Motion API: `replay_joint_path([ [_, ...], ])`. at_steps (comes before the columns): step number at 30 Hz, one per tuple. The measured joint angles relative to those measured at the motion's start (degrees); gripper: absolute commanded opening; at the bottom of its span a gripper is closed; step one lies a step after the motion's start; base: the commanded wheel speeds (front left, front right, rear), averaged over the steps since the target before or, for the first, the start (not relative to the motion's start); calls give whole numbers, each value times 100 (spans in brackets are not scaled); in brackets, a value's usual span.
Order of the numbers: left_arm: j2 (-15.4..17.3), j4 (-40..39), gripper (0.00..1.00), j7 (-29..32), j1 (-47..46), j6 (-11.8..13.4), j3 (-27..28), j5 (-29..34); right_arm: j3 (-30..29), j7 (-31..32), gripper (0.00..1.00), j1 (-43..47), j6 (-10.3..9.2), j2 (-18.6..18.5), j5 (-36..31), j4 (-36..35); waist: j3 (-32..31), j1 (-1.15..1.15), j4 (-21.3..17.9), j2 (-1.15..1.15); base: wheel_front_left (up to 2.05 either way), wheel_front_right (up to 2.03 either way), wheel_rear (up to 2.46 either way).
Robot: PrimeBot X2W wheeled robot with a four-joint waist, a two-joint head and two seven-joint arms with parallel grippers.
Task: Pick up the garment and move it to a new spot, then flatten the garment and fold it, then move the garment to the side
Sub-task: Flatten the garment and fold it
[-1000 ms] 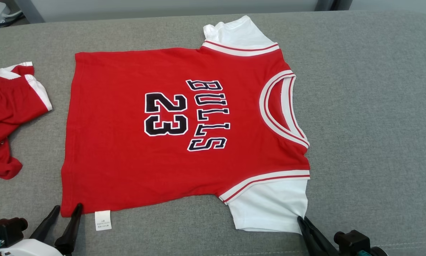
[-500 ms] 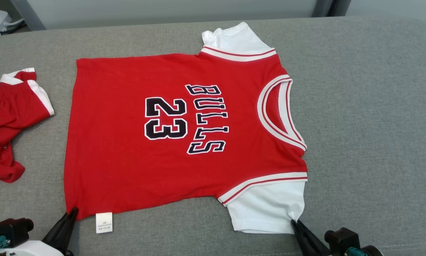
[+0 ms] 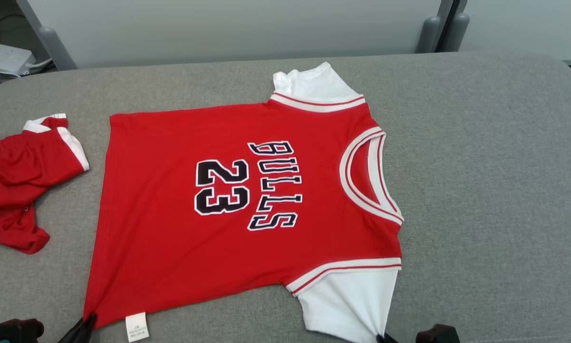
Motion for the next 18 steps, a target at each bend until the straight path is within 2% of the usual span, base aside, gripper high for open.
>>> replay_joint_path([
  [5, 4, 171, 0, 0, -2, 0, -44, 54, 131, 476, 0, 196, 0, -353, 328, -463, -106, 0, -20, 0, 0, 0, 0],
  [11, 59, 243, 0, 0, -18, 0, -48, 101, 277, 1354, 0, 448, 0, -778, 776, -1228, -80, 0, -45, 0, 0, 0, 0],
  [18, 189, 266, 0, 0, -172, 0, 99, 200, 424, 2361, 0, 637, 0, -860, 1172, -1976, 53, 0, -28, 0, 0, 0, 0],
])
